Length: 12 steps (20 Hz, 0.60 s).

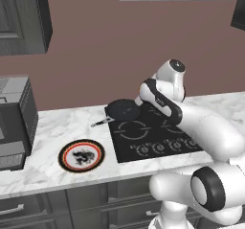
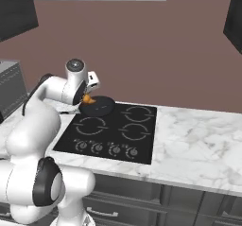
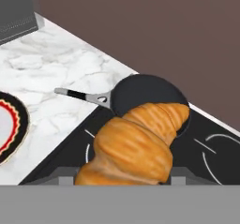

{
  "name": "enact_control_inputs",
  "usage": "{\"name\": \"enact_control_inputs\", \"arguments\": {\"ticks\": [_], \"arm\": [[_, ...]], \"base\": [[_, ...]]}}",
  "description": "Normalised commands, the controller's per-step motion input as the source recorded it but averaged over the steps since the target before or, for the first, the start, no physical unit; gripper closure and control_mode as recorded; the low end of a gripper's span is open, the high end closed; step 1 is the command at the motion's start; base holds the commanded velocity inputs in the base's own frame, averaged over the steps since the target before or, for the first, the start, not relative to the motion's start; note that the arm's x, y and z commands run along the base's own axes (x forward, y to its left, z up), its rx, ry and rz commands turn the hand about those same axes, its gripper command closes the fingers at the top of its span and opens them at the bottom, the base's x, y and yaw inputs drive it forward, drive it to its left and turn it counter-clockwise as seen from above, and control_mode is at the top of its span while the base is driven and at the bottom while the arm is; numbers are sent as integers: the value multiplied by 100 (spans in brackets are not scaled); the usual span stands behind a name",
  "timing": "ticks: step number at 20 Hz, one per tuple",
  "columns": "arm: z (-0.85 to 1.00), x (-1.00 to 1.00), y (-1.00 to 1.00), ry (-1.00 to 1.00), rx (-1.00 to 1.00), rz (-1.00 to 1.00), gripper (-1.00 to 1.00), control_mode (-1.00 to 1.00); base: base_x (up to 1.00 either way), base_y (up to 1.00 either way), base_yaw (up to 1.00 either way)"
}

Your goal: Pick the croissant and place it on the pan. Then turn on the stove to warm the croissant.

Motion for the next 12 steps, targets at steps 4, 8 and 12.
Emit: {"name": "enact_control_inputs", "arguments": {"ticks": [4, 8, 12], "arm": [[-16, 46, 0, 5, 0, -5, 100, -100], [-23, 48, 0, 2, 0, -1, 100, -100], [-27, 50, 0, 2, 0, 0, 100, -100]], "base": [[0, 0, 0], [0, 0, 0], [0, 0, 0]]}}
